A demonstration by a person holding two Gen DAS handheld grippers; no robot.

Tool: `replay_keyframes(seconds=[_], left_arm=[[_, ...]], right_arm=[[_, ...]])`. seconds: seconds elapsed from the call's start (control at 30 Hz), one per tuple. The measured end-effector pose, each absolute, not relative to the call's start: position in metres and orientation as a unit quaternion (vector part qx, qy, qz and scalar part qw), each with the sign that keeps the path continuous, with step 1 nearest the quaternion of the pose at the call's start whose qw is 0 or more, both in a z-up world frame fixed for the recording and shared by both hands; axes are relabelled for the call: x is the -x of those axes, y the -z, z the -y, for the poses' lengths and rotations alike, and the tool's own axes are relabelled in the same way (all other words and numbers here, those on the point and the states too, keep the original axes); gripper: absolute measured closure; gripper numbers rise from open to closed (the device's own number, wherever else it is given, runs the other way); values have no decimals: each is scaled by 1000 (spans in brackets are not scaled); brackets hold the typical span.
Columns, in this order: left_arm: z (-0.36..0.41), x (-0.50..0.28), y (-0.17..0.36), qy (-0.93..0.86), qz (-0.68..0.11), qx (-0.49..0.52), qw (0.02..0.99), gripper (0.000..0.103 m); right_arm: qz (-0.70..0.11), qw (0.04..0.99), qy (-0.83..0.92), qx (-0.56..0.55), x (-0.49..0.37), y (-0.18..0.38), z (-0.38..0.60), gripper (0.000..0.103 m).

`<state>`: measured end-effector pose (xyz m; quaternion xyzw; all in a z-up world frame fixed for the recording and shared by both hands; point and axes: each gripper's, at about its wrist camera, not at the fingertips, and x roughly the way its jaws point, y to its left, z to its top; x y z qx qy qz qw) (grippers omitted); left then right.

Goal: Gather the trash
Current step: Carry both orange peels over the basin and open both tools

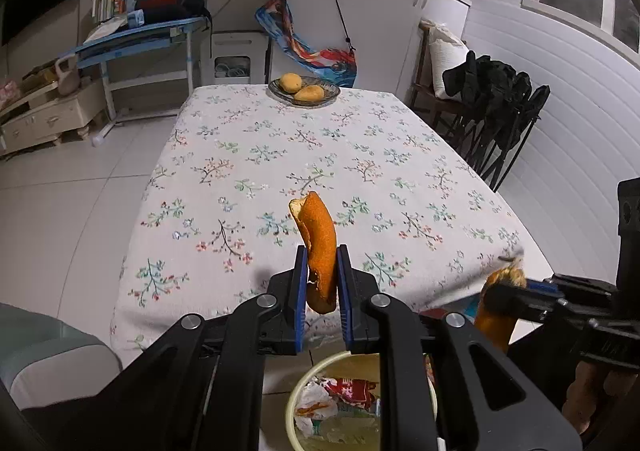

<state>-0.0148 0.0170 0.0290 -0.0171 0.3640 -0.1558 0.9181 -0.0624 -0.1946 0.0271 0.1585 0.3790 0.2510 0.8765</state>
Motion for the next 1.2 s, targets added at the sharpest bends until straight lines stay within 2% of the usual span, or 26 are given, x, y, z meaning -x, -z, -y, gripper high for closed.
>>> replay_keyframes(seconds=[0.37,0.57,0.63,0.77,1.03,1.2], left_arm=[[-16,43,-25,163,-367,15,916,89],[-11,61,-13,178,-390,17,903,89],[-10,66,-3,188,-413,28,891,89],[-7,79,16,208,-453,48,865,89],[5,96,37,218,-485,36,846,89],[14,100,45,218,-508,18,833,88]], right_arm=[[-408,866,-251,-145,82,-16,184,88],[-453,850,-238,-128,91,3,174,86],[-477,840,-229,-119,92,13,169,83],[-490,836,-216,-121,96,20,171,68],[-471,847,-195,-152,97,14,190,55],[-455,857,-182,-161,98,8,196,44]])
